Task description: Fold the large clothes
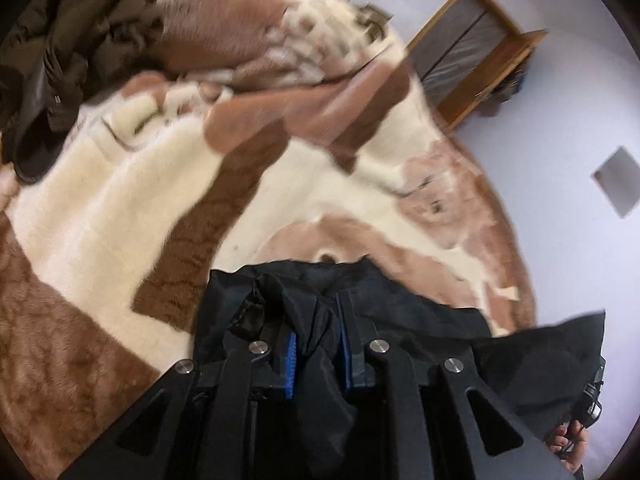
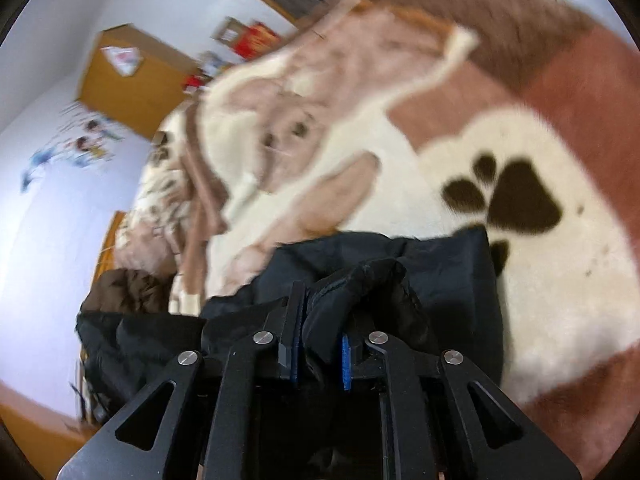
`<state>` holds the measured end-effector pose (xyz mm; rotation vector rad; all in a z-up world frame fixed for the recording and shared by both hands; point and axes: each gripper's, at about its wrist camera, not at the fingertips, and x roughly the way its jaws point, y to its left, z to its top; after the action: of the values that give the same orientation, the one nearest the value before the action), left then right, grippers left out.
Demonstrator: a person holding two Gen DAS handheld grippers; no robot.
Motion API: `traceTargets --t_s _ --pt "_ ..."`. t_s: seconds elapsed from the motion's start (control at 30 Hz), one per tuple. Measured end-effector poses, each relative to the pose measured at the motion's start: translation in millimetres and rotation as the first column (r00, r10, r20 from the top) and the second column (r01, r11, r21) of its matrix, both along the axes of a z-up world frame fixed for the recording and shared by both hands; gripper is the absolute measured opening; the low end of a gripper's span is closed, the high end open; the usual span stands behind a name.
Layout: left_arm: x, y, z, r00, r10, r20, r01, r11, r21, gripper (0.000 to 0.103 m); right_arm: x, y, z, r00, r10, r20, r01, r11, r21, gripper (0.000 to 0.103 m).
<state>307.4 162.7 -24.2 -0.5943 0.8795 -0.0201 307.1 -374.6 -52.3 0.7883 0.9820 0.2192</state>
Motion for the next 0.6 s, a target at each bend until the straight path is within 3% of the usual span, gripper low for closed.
traceTargets --t_s 0.1,0.2,0.37,0.47,0.6 --pt "17.5 -1.4 -23.4 0.999 0.004 -0.041 -0.004 1.0 -0.004 0.022 12.4 -5.7 -25.6 0.999 -0.009 -0.048 0.012 0.997 0.074 0.022" --pt "27.8 2.2 -30.6 0.998 -0.002 -0.067 -0.001 0.999 -0.044 0.023 13.1 -18.4 -31.2 0.998 -0.019 -0.056 0.028 0.984 0.176 0.027" --pt "25.4 28.9 -12.4 0.999 0.027 -0.044 -0.036 0.973 -0.228 0.036 8.3 -41.9 -6.9 0.999 -0.051 -0.009 0.051 0.926 0.374 0.056" --pt "21.7 39.6 6.0 0.997 0.081 -0.003 -0.079 0.962 -0.263 0.047 4.8 -38.7 15.2 0.998 -0.051 0.035 0.037 0.944 0.328 0.058" --pt "7.8 48.1 38.4 0.984 0.137 0.112 -0.114 0.975 -0.19 0.058 -4.6 -26.9 39.2 0.993 -0.017 0.118 -0.01 0.974 0.226 0.059"
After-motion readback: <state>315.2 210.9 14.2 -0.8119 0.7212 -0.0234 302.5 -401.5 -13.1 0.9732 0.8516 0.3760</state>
